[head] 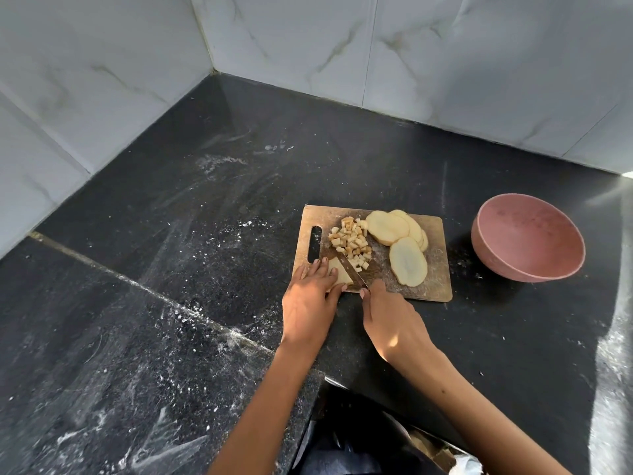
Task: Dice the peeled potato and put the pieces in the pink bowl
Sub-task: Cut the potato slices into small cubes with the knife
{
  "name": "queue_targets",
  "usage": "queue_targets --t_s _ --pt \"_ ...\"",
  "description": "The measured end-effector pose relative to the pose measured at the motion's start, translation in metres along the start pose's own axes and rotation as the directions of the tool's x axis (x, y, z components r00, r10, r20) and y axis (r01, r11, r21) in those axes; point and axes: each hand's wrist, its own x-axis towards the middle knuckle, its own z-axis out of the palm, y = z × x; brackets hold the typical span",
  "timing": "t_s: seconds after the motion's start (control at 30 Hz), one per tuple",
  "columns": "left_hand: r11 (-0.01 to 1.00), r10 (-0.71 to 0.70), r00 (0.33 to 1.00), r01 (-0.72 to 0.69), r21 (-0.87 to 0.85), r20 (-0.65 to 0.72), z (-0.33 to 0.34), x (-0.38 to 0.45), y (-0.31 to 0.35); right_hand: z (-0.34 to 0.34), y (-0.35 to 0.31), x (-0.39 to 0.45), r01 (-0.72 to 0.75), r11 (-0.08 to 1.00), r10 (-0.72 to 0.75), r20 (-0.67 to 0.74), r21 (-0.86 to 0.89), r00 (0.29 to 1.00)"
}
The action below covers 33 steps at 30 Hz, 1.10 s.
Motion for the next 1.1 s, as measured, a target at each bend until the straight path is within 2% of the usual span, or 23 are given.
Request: queue_targets --t_s 0.4,0.47,0.7,0.87,1.1 --pt "1.0 0.018 0.999 -0.018 -0.02 0.034 0.008 0.001 -0.007 0.011 -0.017 0.018 0.028 0.996 -0.029 -0.015 -0.087 0.999" --pt "1.0 0.009 0.999 -0.008 -0.012 0.031 0.008 0.001 -0.006 0.013 -0.016 0.018 0.016 0.994 -0.018 -0.021 -0.106 1.0" --pt "0.999 0.029 0.999 -0.029 0.014 0.015 0.009 0.0 -0.004 0.021 -0.001 0.0 -0.092 0.993 0.1 0.104 -0.076 0.99" --pt "0.997 0.053 0.999 -0.054 0.046 0.008 0.01 -0.001 -0.004 0.021 -0.004 0.002 -0.1 0.994 0.105 0.092 -0.05 0.99" --pt "0.992 0.063 0.991 -0.049 0.117 -0.119 0.017 -0.003 -0.002 0.027 0.016 -0.021 -0.039 0.996 0.048 0.12 -0.081 0.992"
